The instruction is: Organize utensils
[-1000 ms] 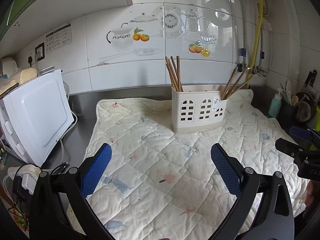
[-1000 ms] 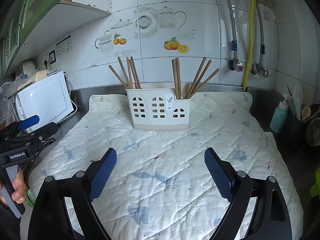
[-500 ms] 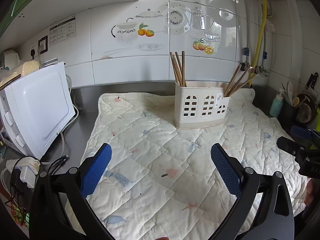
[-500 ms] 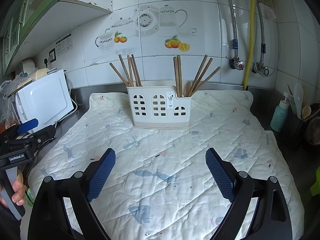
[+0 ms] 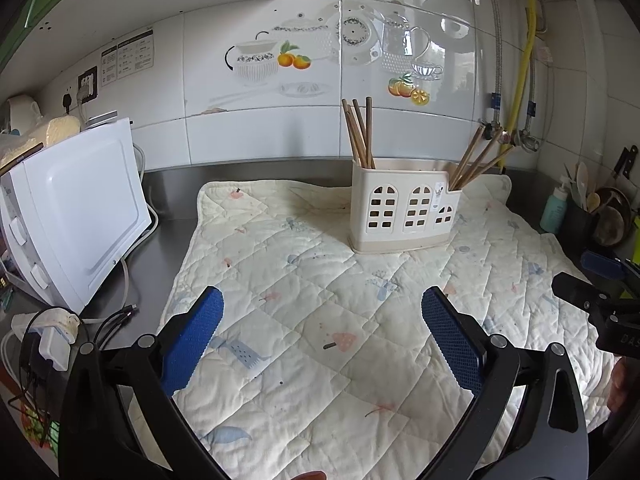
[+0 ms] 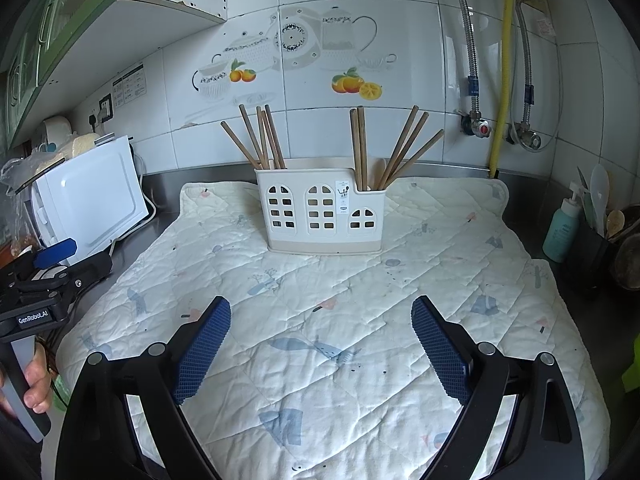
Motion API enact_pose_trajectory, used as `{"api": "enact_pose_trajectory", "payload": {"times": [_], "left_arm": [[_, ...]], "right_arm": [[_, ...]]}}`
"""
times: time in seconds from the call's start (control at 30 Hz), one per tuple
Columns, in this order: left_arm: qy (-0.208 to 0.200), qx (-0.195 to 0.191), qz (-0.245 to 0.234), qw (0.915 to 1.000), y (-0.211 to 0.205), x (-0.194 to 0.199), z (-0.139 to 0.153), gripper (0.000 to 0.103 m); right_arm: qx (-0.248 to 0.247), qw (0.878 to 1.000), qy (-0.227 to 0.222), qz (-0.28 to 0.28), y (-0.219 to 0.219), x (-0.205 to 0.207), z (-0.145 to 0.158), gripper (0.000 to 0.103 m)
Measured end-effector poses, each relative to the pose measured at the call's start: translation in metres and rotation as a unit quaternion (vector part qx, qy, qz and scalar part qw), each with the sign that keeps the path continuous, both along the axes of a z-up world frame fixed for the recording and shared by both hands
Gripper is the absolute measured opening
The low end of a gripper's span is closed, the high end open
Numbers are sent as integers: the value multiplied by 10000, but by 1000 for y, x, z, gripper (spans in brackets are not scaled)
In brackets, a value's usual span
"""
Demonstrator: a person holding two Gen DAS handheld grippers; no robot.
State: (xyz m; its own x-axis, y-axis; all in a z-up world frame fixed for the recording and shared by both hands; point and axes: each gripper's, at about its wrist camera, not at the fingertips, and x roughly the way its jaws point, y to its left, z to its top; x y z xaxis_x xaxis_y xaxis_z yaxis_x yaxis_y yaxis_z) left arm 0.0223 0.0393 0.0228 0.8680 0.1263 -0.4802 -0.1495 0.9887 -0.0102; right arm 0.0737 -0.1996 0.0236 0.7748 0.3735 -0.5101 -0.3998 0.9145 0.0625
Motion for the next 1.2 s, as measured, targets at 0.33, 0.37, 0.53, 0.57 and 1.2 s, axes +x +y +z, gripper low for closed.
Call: {"api": "enact_pose_trajectory", "payload": {"times": [0.33,0.37,0.53,0.57,1.2], "left_arm": [[117,14,27,9999,-3,2,-3,98],[137,34,50,9999,-3,2,-4,98],[149,57,61,9999,-4,2,-4,98],[160,68,53,9998,-4,2,-4,98],[166,88,104,9998,-5,1,-6,98]], "right_arm": [[27,10000,35,-23,-2,2,-3,89],[25,10000,34,-23,-2,3,-4,89],[28,10000,63,-20,-3,3,-6,89],[29,10000,64,-18,-3,3,-6,89],[20,10000,66,-37,-4,2,-8,89]]}}
